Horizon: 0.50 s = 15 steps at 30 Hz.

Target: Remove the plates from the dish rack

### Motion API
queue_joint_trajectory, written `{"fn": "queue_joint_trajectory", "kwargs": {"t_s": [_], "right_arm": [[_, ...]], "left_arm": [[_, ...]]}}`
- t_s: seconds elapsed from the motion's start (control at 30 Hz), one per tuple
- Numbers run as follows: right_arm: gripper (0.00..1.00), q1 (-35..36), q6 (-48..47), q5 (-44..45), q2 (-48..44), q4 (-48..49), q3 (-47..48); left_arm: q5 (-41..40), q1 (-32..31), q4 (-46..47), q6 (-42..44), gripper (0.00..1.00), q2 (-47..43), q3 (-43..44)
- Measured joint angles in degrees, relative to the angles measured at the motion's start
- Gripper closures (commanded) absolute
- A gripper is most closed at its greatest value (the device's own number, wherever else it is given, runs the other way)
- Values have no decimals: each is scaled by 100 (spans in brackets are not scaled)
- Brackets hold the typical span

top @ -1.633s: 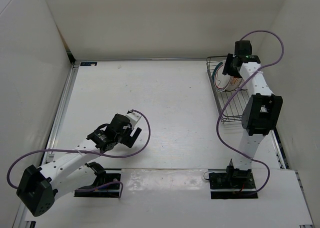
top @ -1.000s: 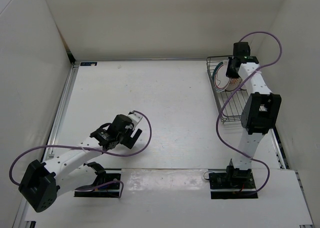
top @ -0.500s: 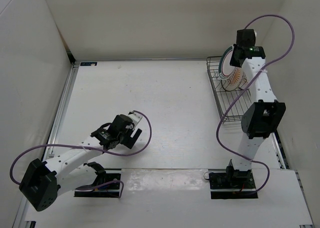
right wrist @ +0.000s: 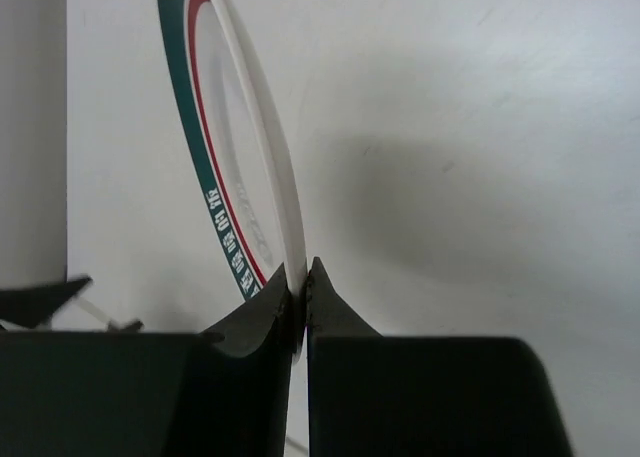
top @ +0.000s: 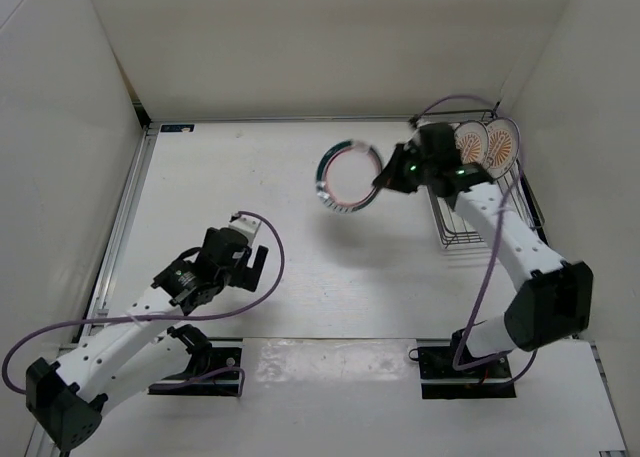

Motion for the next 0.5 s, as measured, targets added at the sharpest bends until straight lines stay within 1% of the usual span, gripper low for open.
{"fn": "queue_joint_trajectory", "kwargs": {"t_s": [0.07, 0.17, 0.23, 0.33, 0.43, 0.5], "right_arm": [[100, 516, 271, -470, 337, 549, -713], [100, 1165, 483, -841, 1023, 833, -1097], [100, 1609, 511, -999, 1453, 1040, -1091], [100, 2122, 612, -1176, 1810, 1399, -1036], [100, 2391, 772, -1349, 2114, 1766, -883], [97, 2472, 931, -1429, 2452, 2055, -654]], "left_arm": [[-35, 9, -466, -282, 0, -234, 376], [-170, 15, -997, -601, 0, -638, 619], [-376, 15, -1558, -852, 0, -920, 632], [-546, 17, -2044, -1043, 0, -1281, 584], [-691, 28, -2350, -1204, 0, -1731, 404], [-745, 33, -2422, -1353, 0, -2109, 192]]}}
